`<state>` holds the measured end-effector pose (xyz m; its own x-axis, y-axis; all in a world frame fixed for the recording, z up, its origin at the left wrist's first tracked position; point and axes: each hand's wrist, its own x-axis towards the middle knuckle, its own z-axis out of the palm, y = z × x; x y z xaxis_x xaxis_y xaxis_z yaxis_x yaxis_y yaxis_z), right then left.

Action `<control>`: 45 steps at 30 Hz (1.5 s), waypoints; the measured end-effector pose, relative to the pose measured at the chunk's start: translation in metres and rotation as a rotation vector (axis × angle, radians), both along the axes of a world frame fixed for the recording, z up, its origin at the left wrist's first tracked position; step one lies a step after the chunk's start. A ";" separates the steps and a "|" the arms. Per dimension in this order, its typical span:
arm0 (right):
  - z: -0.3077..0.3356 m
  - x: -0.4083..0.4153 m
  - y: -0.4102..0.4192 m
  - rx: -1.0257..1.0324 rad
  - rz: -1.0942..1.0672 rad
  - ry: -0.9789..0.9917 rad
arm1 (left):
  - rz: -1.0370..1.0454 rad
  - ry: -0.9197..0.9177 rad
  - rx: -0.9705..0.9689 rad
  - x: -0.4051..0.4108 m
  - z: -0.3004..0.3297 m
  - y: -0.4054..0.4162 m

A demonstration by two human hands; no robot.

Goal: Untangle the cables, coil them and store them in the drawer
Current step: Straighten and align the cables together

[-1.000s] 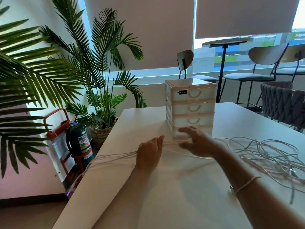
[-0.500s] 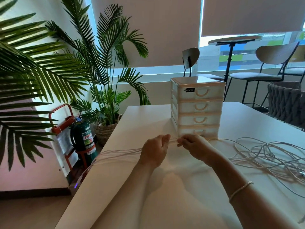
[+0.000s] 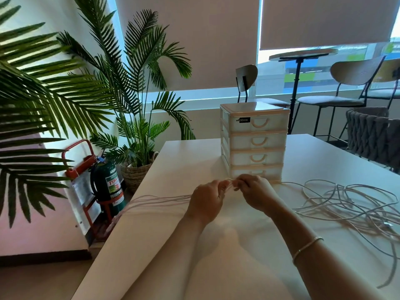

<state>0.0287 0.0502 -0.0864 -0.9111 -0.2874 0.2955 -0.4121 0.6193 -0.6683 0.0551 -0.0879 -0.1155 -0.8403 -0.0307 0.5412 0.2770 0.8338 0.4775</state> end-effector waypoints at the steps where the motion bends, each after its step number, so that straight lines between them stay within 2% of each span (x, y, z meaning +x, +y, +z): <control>1: -0.001 -0.001 0.000 0.013 -0.004 0.001 | -0.009 0.011 -0.010 0.001 0.001 0.002; 3: -0.001 -0.001 0.003 0.045 0.017 -0.026 | 0.003 0.049 -0.011 0.002 0.001 0.001; 6: 0.002 0.003 0.008 0.114 0.189 -0.151 | 0.050 0.097 -0.024 0.001 0.003 -0.005; 9: 0.005 0.008 0.010 0.121 0.308 -0.231 | 0.102 0.046 -0.023 0.000 0.002 -0.010; 12: 0.006 0.007 0.008 -0.079 0.229 -0.155 | 0.097 0.017 -0.033 -0.001 0.003 -0.010; 15: 0.006 0.002 0.006 -0.213 0.033 -0.056 | 0.016 0.023 -0.053 0.001 0.005 -0.002; 19: 0.002 -0.001 0.002 -0.168 -0.086 -0.010 | -0.053 0.084 -0.092 0.002 0.006 0.005; 25: -0.006 -0.007 0.002 -0.036 -0.157 0.037 | -0.036 -0.057 -0.099 0.000 0.004 -0.005; 33: -0.009 -0.009 0.007 0.067 -0.188 0.051 | 0.177 -0.187 -0.331 0.008 0.009 -0.058; 38: -0.010 -0.006 0.001 0.103 -0.169 0.035 | 0.310 -0.177 -0.467 0.030 0.011 -0.107; 41: -0.007 -0.007 0.001 0.101 -0.183 0.031 | 0.422 -0.204 -0.481 0.041 0.014 -0.134; 45: 0.002 -0.011 0.014 0.111 -0.221 0.039 | 0.665 -0.341 -0.488 0.060 0.020 -0.181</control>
<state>0.0180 0.0641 -0.0844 -0.9439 -0.1154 0.3094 -0.2829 0.7658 -0.5775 0.1151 -0.2689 -0.0950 -0.8483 -0.4010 0.3458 -0.4290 0.9033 -0.0048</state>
